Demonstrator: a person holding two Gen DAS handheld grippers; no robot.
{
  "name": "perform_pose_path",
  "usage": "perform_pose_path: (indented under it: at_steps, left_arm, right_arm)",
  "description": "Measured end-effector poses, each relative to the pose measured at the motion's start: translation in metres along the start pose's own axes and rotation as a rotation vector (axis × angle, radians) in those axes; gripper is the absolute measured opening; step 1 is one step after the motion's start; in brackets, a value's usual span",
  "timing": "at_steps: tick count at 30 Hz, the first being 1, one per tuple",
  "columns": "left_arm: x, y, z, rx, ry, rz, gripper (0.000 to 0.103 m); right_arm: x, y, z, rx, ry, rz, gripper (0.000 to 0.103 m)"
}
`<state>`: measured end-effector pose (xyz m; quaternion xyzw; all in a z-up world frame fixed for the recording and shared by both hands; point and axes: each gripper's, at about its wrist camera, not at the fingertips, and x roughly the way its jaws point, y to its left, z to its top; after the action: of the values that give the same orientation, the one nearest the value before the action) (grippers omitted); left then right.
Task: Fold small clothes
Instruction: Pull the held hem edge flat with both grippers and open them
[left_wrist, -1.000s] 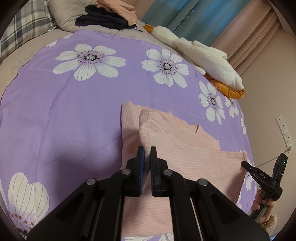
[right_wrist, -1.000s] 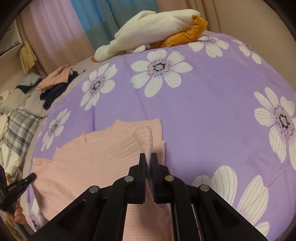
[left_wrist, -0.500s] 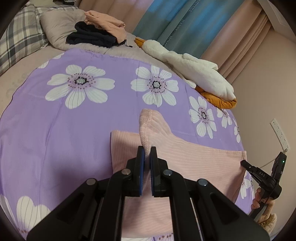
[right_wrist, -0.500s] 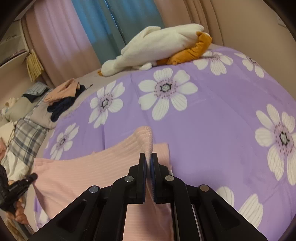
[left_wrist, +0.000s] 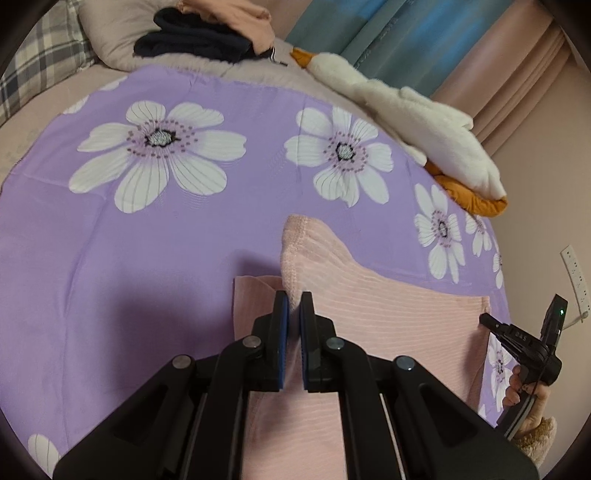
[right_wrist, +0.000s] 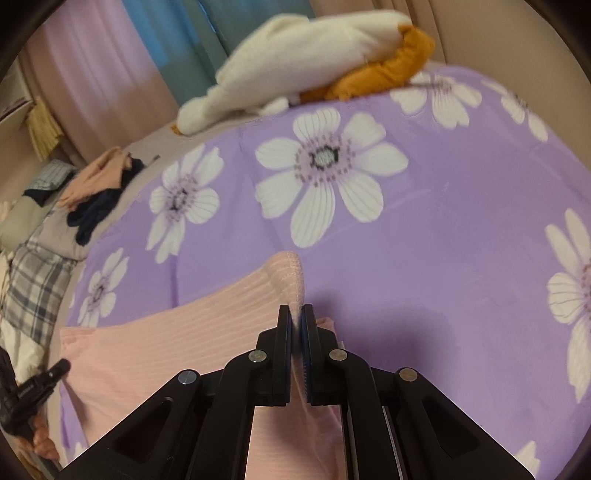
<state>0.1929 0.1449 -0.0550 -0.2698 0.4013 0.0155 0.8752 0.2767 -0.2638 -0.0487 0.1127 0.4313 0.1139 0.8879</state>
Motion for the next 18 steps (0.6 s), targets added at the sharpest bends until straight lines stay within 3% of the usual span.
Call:
perform_pose_path:
  at_steps: [7, 12, 18]
  left_arm:
    - [0.025, 0.008, 0.005, -0.014, 0.032, 0.019, 0.005]
    - [0.052, 0.015, -0.001, 0.014, 0.104, 0.110, 0.007]
    - [0.068, 0.024, -0.010, 0.038, 0.128, 0.137, 0.010]
  right_arm:
    - [0.032, -0.006, -0.004, 0.003, 0.054, -0.046, 0.006]
    - [0.050, -0.015, -0.011, 0.008, 0.107, -0.083, 0.006]
    - [0.059, -0.020, -0.017, -0.005, 0.124, -0.094, 0.006]
